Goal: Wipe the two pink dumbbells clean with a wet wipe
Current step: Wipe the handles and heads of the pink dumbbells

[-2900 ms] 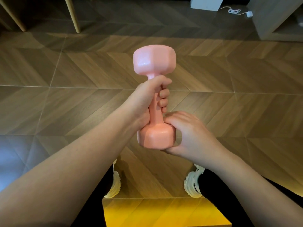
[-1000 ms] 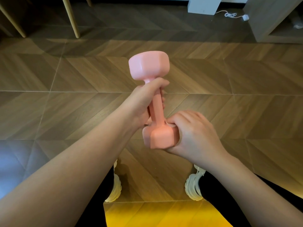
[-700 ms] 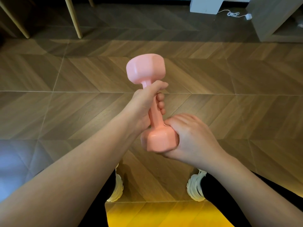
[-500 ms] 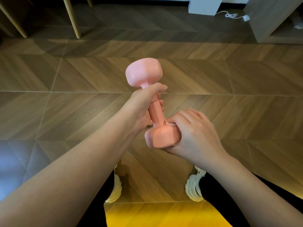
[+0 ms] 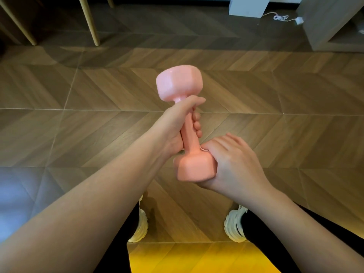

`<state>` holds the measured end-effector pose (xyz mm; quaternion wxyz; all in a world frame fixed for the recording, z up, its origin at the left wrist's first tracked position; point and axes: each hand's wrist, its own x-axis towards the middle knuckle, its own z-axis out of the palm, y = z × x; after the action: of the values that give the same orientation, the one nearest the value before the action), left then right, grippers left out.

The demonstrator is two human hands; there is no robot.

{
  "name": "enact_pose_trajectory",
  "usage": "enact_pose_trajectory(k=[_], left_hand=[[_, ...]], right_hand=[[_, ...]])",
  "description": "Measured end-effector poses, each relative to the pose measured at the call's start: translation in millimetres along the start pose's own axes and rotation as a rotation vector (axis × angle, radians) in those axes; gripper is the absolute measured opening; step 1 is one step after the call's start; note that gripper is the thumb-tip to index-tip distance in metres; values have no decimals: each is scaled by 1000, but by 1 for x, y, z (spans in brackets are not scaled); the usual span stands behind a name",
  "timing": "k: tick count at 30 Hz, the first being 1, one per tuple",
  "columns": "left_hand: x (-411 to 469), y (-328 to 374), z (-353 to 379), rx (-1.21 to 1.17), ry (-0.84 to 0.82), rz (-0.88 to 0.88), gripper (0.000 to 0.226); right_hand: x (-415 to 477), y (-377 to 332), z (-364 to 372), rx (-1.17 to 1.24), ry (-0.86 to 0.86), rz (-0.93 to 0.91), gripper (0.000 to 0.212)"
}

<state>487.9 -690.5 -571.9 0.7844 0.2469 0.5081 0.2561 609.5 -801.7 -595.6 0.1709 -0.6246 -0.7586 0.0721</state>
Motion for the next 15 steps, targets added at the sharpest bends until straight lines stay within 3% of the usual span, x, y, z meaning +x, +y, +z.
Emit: enact_pose_trajectory(k=[15], left_hand=[[4, 1, -7, 36, 3, -49, 17]], right_hand=[[1, 4, 0, -10, -41, -2, 50]])
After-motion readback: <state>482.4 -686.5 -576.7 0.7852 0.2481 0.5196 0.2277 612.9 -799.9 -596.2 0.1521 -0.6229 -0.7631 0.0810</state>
